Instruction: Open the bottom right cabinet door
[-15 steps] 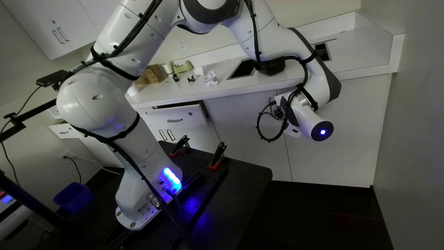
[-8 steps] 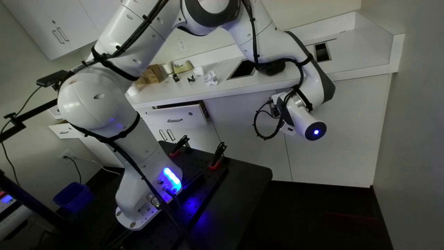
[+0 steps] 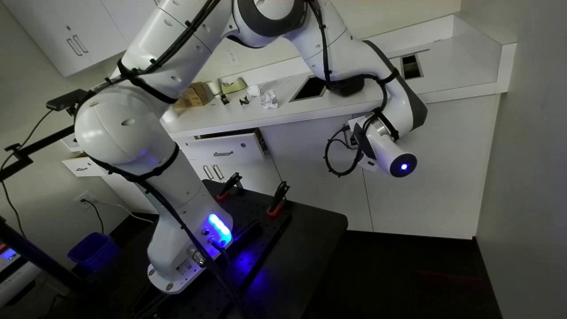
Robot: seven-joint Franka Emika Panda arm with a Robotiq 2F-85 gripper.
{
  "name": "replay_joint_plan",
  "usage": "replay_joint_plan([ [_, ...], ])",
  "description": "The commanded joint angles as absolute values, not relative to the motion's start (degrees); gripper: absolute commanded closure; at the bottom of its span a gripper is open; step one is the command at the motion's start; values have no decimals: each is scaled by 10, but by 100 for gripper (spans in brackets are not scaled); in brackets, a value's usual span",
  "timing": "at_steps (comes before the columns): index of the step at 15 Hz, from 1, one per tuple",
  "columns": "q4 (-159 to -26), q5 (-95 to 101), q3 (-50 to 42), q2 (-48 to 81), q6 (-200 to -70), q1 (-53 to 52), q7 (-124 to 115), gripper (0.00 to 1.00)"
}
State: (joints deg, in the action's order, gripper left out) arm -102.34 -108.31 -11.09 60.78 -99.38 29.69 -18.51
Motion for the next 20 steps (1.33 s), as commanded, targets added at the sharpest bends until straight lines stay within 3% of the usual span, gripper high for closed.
replay_joint_plan([
  [1, -1014, -1093, -117, 615, -978, 293, -202, 99],
  [7, -1026, -1077, -131, 617, -957, 301, -171, 98],
  [20, -1031, -944, -262, 629, -895, 360, -129, 98],
])
